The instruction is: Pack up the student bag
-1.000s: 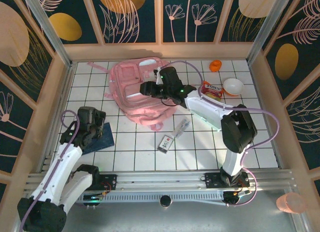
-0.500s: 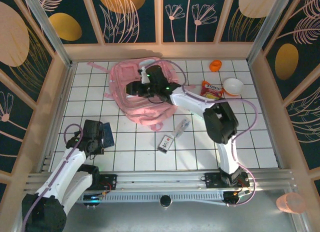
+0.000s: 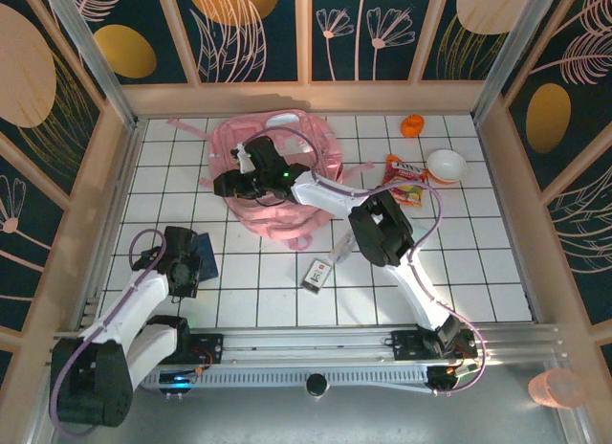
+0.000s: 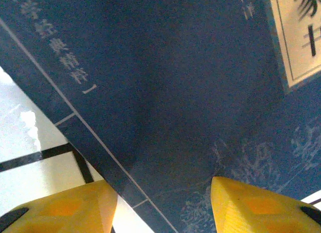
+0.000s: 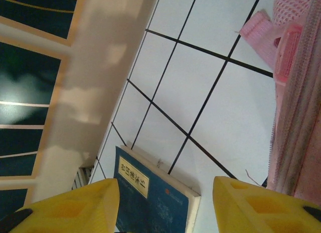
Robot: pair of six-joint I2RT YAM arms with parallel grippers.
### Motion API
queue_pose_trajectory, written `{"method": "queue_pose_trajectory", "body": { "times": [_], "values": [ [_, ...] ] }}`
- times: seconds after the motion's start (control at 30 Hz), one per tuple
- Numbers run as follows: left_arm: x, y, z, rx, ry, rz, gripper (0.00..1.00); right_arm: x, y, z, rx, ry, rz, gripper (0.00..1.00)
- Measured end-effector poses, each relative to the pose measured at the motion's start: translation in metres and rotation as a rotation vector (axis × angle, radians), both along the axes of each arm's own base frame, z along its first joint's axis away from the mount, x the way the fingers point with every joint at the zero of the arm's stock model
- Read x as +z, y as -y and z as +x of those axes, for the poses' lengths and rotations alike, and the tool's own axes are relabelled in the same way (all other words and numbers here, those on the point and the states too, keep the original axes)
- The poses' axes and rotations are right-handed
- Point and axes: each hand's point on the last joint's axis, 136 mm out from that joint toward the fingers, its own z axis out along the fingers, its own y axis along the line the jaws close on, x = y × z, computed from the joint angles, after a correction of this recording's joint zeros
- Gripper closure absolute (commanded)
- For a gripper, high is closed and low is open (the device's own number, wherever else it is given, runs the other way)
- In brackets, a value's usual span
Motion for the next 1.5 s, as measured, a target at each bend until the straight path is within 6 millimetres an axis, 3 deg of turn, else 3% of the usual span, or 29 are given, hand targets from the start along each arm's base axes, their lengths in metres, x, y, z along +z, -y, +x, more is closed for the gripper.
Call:
{"method": "queue_pose_trajectory", "body": {
  "times": [0.1, 0.2, 0.4, 0.53, 0.67, 0.77, 0.83, 0.9, 1.13, 1.43, 1.5],
  "values": [
    [0.001, -0.006, 0.012, -0.046, -0.009, 0.027, 0.48, -0.002, -0.006, 0.002, 0.017, 0.005, 0.004, 0.50],
    [0.007, -0.021, 0.036, -0.064, 0.040, 0.091, 0.47, -0.004, -0.016, 0.006, 0.038, 0.022, 0.020, 0.50],
    [0.043, -0.043, 0.082, -0.114, 0.170, 0.203, 0.33, -0.024, -0.035, 0.009, 0.079, 0.009, 0.027, 0.50],
    [0.061, -0.051, 0.089, -0.103, 0.236, 0.225, 0.30, -0.036, -0.034, 0.007, 0.084, -0.011, 0.007, 0.50],
    [0.074, -0.080, 0.083, -0.001, 0.269, 0.251, 0.28, -0.036, -0.033, 0.007, 0.092, 0.000, 0.006, 0.50],
    [0.072, -0.098, 0.075, 0.067, 0.259, 0.268, 0.27, -0.037, -0.033, 0.007, 0.094, 0.000, 0.003, 0.50],
    [0.069, -0.107, 0.069, 0.104, 0.246, 0.275, 0.16, -0.039, -0.032, 0.006, 0.096, 0.000, 0.000, 0.49],
    [0.067, -0.114, 0.065, 0.136, 0.235, 0.284, 0.13, -0.040, -0.032, 0.006, 0.097, 0.000, -0.003, 0.49],
    [0.044, -0.127, 0.060, 0.161, 0.164, 0.292, 0.17, -0.045, -0.028, 0.003, 0.105, -0.001, -0.024, 0.49],
    [0.017, -0.127, 0.080, 0.023, 0.120, 0.296, 0.24, -0.041, -0.023, 0.001, 0.104, -0.005, -0.038, 0.49],
    [0.018, -0.127, 0.093, -0.012, 0.138, 0.294, 0.25, -0.040, -0.022, 0.001, 0.101, -0.004, -0.040, 0.49]
  ]
}}
